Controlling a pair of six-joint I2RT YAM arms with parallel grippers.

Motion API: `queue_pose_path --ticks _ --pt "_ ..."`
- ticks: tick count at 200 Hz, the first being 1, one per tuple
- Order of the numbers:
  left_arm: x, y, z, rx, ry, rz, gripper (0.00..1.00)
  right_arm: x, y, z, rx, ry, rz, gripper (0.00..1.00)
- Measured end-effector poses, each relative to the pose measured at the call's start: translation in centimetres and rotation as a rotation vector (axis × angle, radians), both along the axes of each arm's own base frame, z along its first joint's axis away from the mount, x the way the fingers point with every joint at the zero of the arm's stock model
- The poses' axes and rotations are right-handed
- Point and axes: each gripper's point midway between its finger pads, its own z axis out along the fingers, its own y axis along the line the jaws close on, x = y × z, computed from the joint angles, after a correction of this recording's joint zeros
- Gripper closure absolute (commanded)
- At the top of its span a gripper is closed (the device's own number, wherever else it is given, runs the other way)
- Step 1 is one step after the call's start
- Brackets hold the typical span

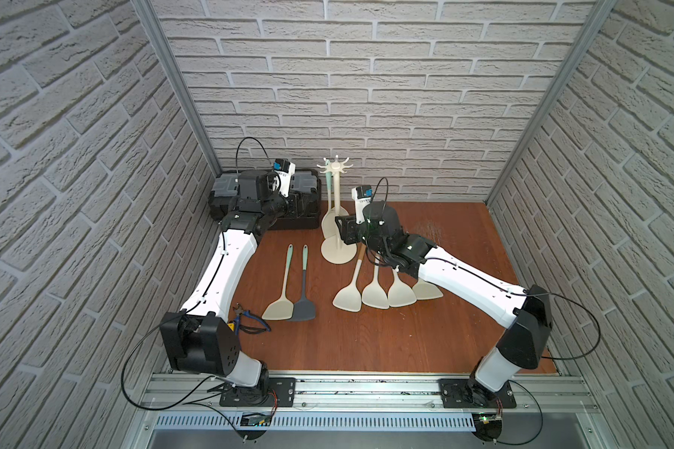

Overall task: Take the spatula off the kitchen utensil rack
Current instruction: Take off the spatula from the rack.

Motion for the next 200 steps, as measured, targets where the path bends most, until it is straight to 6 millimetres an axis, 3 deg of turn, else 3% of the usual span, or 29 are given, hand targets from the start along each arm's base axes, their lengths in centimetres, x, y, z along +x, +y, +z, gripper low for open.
queue_pose_path --ticks 34,79,159,200 --pt "2.3 -1.9 -1.4 -0.046 -0.024 -0.102 0.55 2.6 0.8 -2.6 -0.033 0.025 -0.036 0.49" --pt "4.1 -3.7 -2.0 -0.097 -0.054 -0.202 0.58 4.7 0.1 -5.5 -0.079 0.042 -0.115 0.49" --pt "5.0 -5.8 -2.6 -0.108 -0.087 -0.288 0.59 6.7 -0.1 -3.8 -0.030 -0.041 -0.149 0.48" --pt "5.2 -6.9 -2.1 -0.091 -0.114 -0.317 0.62 7.8 0.9 -5.6 -0.054 -0.037 -0.141 0.48"
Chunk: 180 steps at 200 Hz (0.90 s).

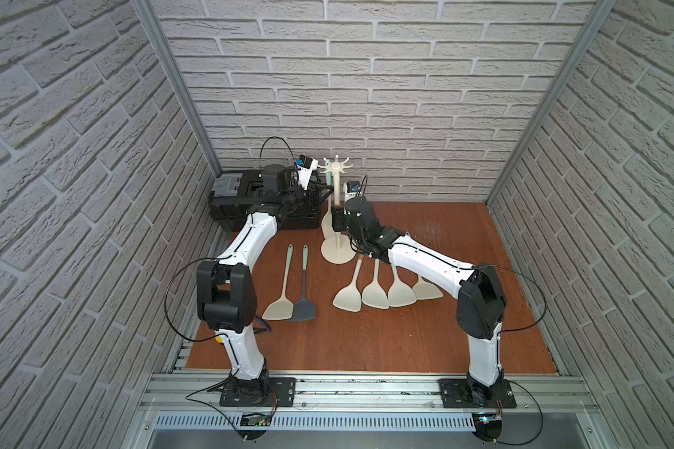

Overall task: Take the spatula off the kitchen utensil rack
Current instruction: Take off the spatula from the rack.

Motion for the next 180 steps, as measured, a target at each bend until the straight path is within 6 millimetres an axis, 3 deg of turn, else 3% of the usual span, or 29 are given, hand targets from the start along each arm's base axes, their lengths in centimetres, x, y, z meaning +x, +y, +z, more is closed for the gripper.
queue_pose_path --ticks 39,84,180 --pt "-0.1 -0.9 0.4 0.029 -0.024 -0.023 0.67 0.9 0.7 -1.9 -0.047 0.009 0.010 0.48" --pt "-0.2 -0.8 -0.4 0.062 -0.011 -0.020 0.71 1.6 1.1 -1.1 -0.072 -0.023 0.023 0.52" --pt "0.0 -0.4 -1.1 0.114 -0.033 -0.005 0.84 2.2 0.6 -1.3 -0.138 -0.050 0.013 0.86"
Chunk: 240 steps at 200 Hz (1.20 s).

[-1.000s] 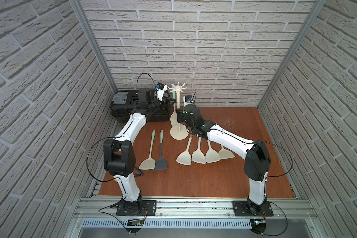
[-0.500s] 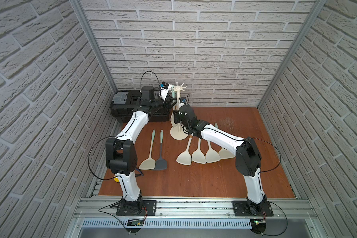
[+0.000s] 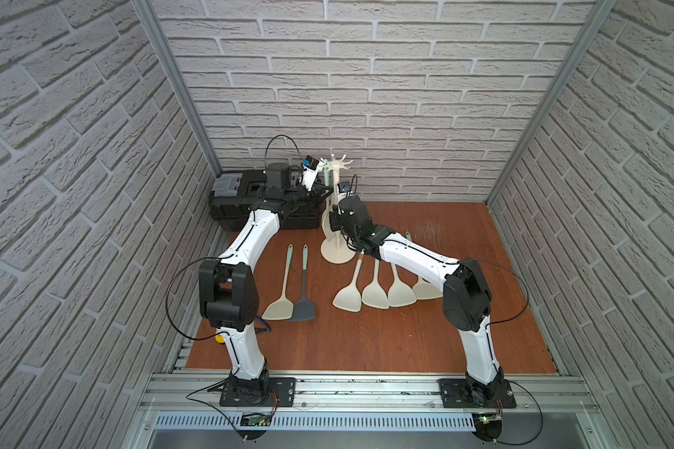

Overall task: Take the spatula off the kitchen utensil rack
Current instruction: Take off the spatula from the rack.

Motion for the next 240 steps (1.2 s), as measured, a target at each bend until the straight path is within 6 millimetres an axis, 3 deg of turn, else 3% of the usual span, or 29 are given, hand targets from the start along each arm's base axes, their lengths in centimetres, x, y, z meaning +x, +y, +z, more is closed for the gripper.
queue_pose_path --ticks 37,56,160,240 --pt "0.0 0.1 0.0 0.024 -0.026 -0.002 0.96 0.2 0.0 -0.1 0.004 -0.024 -0.006 0.97" --pt "0.0 0.3 0.1 0.033 -0.028 0.004 1.00 0.3 -0.1 -0.2 0.011 -0.042 -0.011 0.97" --pt "-1.7 1.8 0.1 0.062 -0.021 0.097 1.00 0.1 -0.2 -0.5 0.051 -0.156 -0.057 0.97" --pt "-0.5 3.7 0.9 -0.049 -0.012 0.224 1.00 0.0 -0.4 -0.5 0.073 -0.186 -0.073 0.97"
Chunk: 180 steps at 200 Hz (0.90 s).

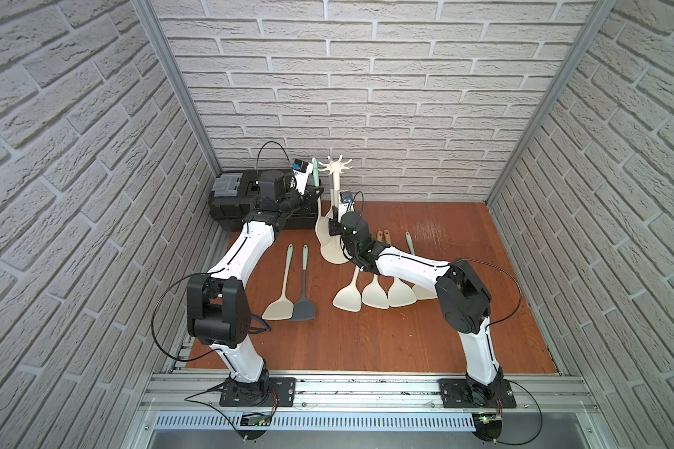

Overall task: Take the spatula off the kitchen utensil rack
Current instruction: Take off the spatula from the rack.

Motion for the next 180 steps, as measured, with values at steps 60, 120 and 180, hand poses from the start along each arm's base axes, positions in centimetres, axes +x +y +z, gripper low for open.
queue_pose_path --ticks 60,120,180 --pt "-0.3 1.0 0.7 -0.010 -0.012 0.034 1.00 -0.1 0.4 -0.3 0.010 0.016 0.023 0.54" --pt "-2.8 2.0 2.7 0.031 -0.065 0.052 1.00 -1.2 0.3 -5.2 -0.052 0.163 0.055 0.44" --pt "-6.4 3.4 3.7 0.104 -0.069 0.048 1.00 -4.0 -1.0 -4.8 -0.031 0.244 0.094 0.43"
